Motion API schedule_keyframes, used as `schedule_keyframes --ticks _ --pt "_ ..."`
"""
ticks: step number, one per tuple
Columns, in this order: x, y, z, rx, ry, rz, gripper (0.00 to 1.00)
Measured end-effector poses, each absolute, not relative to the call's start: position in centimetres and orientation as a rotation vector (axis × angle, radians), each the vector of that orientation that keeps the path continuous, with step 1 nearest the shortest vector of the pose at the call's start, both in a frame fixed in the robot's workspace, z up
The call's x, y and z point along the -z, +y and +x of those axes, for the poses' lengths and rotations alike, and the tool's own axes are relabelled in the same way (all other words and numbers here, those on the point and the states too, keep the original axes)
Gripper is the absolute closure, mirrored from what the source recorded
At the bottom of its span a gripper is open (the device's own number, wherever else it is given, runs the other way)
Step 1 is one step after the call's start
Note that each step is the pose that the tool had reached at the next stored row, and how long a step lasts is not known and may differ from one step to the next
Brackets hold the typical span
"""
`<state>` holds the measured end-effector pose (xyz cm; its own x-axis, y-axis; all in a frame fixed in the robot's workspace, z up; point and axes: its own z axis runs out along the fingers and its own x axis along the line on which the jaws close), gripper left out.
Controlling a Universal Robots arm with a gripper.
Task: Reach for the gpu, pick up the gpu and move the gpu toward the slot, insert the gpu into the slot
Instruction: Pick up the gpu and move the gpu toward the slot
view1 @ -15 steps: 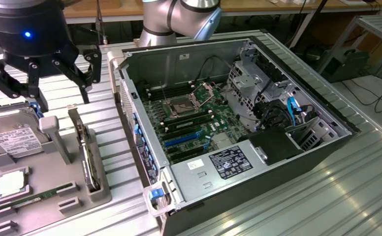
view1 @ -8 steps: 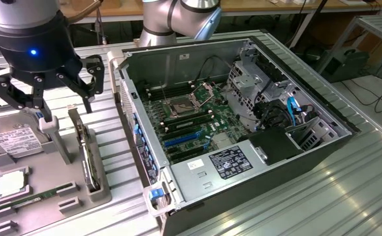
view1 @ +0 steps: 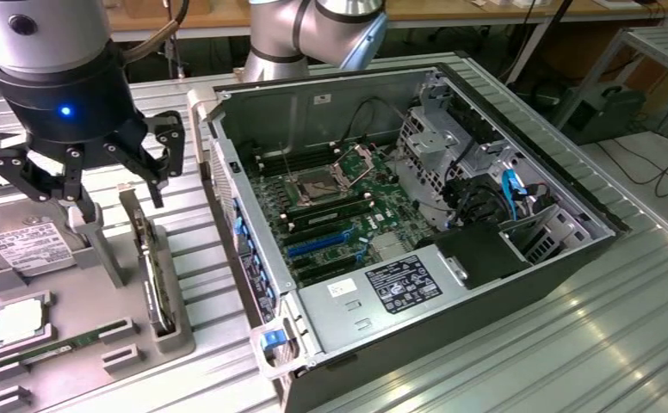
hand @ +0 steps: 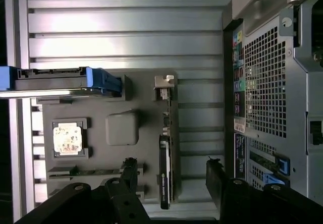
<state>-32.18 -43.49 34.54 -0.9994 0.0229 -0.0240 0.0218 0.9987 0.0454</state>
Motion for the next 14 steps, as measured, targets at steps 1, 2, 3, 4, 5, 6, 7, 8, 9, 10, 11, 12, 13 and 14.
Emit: schedule_keyframes --ticks 1,2,3,4,5,6,7,8,9,10,11,12,13,14 --pt "-34.3 -43.5 -32.2 -0.070 3.116 0.035 0.34" --pt "-34.0 -43.5 -32.2 -0.070 3.116 0.035 0.34" --pt "-33.8 -43.5 -32.2 -0.070 3.116 0.035 0.34" --pt "-33.5 -43.5 -32.2 -0.071 3.117 0.018 0.34" --pt "-33.4 -43.5 -32.2 -0.071 3.118 -0.008 0.34" --pt "-33.2 -43.5 -32.2 -0.071 3.119 -0.039 0.34" --pt "-33.0 -43.5 -32.2 -0.071 3.119 -0.066 0.34" --pt "-32.9 -43.5 -32.2 -0.072 3.120 -0.068 0.34" --pt "-32.6 -43.5 -32.2 -0.072 3.120 -0.069 0.34" --pt "-32.4 -43.5 -32.2 -0.072 3.120 -0.068 0.34" --pt "-32.2 -43.5 -32.2 -0.072 3.120 -0.067 0.34" --pt "-31.8 -43.7 -32.2 -0.072 3.120 -0.065 0.34" --pt "-31.5 -43.9 -32.2 -0.071 3.120 -0.063 0.34" --pt "-31.2 -44.2 -32.2 -0.072 3.120 -0.062 0.34"
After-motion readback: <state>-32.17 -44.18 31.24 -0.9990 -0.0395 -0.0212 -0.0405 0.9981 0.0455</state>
